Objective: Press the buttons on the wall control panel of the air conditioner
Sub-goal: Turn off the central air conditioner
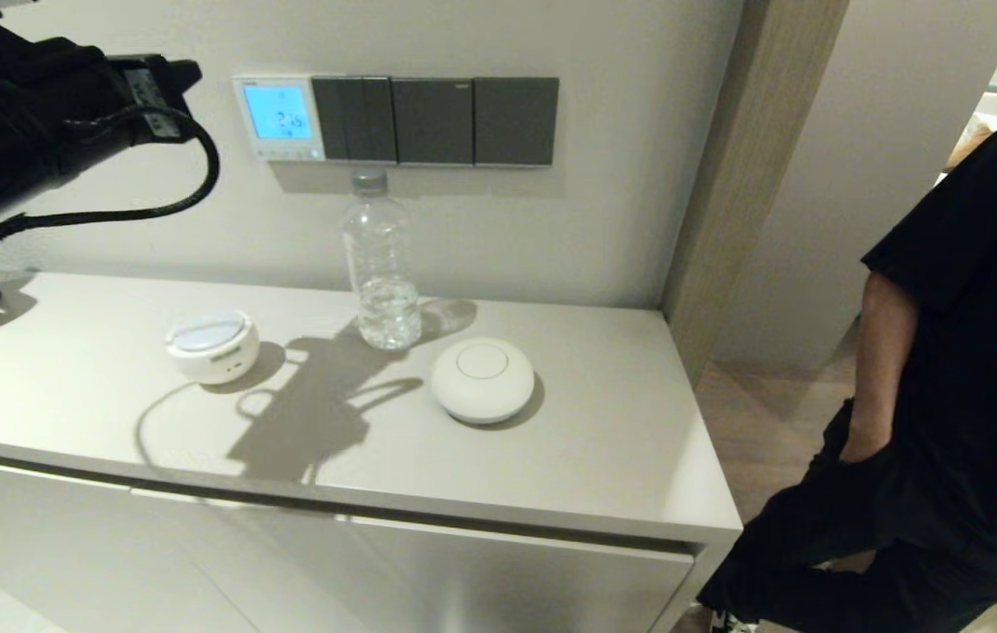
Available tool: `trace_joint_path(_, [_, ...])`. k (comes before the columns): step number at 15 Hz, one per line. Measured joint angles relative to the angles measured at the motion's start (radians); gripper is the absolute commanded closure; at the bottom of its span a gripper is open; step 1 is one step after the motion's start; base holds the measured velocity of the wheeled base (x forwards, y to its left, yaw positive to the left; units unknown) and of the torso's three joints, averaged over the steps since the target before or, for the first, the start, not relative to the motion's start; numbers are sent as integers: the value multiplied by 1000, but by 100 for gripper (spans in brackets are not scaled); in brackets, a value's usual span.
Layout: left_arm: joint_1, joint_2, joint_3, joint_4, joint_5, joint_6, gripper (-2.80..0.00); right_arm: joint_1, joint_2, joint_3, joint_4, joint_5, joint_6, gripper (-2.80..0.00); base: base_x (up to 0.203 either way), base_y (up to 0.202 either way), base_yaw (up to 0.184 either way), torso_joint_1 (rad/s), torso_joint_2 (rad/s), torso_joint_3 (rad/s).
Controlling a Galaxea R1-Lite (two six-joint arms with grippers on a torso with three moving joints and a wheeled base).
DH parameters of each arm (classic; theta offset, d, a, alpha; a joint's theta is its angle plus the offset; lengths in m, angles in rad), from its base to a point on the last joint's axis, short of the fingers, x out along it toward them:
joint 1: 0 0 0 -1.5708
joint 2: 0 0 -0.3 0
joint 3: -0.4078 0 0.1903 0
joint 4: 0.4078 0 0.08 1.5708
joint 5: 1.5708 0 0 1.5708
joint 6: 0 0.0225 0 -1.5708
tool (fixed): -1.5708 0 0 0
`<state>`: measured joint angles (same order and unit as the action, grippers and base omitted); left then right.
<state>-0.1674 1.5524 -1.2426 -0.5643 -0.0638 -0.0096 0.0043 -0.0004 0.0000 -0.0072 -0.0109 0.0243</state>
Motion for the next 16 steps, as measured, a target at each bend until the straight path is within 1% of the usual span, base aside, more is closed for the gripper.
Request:
trace_joint_path(4, [-4,-176,136,15,-3,12,0,0,0,0,0,0,0,0,0,0,0,0,0,0])
trace_joint_path(7, [-22,-299,258,39,1,45,0,0,0,0,0,0,0,0,0,0,0,0,0,0])
trace_joint_path(10, [-16,-435,403,61,1,57,0,0,0,0,0,0,0,0,0,0,0,0,0,0])
trace_joint_path(12, [21,-519,512,74,-3,59,0,0,0,0,0,0,0,0,0,0,0,0,0,0])
trace_joint_path(15, [119,-603,688,62,-13,49,0,0,0,0,0,0,0,0,0,0,0,0,0,0])
trace_joint_path(16, [139,-628,743,46,-17,47,0,0,0,0,0,0,0,0,0,0,0,0,0,0])
